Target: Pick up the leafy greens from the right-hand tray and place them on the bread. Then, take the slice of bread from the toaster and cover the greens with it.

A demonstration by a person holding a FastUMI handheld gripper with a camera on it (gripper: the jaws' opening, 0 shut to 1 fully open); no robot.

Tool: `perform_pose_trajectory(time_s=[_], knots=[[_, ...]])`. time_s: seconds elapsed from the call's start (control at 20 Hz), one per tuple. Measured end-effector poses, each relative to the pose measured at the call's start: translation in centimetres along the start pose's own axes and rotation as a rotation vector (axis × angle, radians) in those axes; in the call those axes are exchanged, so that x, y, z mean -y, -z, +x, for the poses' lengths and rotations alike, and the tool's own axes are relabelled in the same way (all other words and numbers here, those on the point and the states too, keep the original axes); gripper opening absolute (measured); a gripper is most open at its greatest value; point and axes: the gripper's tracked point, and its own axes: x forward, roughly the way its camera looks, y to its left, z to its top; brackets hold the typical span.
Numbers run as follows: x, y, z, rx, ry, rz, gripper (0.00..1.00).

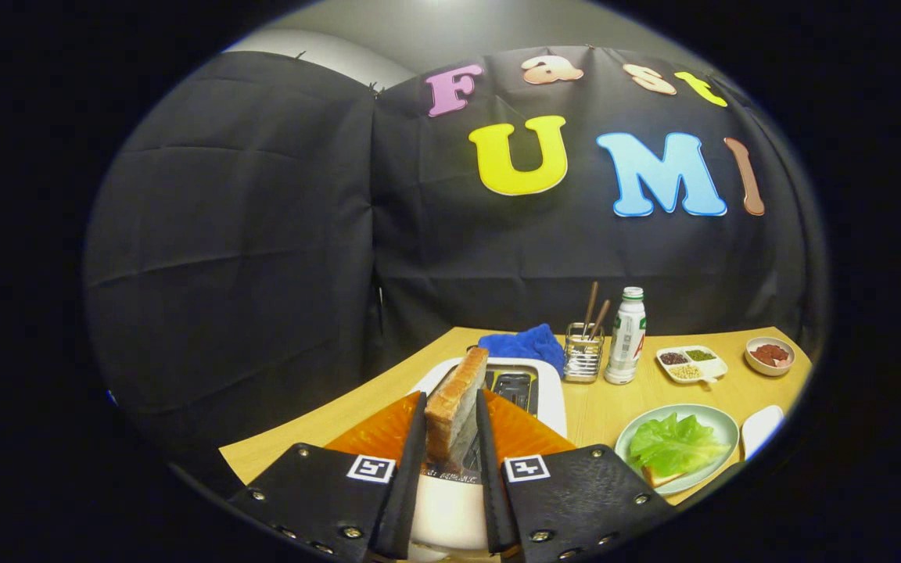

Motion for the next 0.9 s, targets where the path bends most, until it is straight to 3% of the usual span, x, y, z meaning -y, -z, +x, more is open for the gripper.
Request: perform_pose_trajectory(time_s=[0.05,0.2,0.25,0.5,0.9], knots=[[-0.1,-0.2,-0.1,0.007,0.002,0.017,0.13],[0.1,-0.9,-0.6,0.018,-0.005,0.035,0.13],[-0.1,-0.5,-0.3,0.017,-0.006,0.023,0.03],[-0.4,-1.2,-0.6,0.049,-0.011,-0.02,0.03],[0.1,-5.2,-1.7,0.109,-0.043,0.016,0.03]])
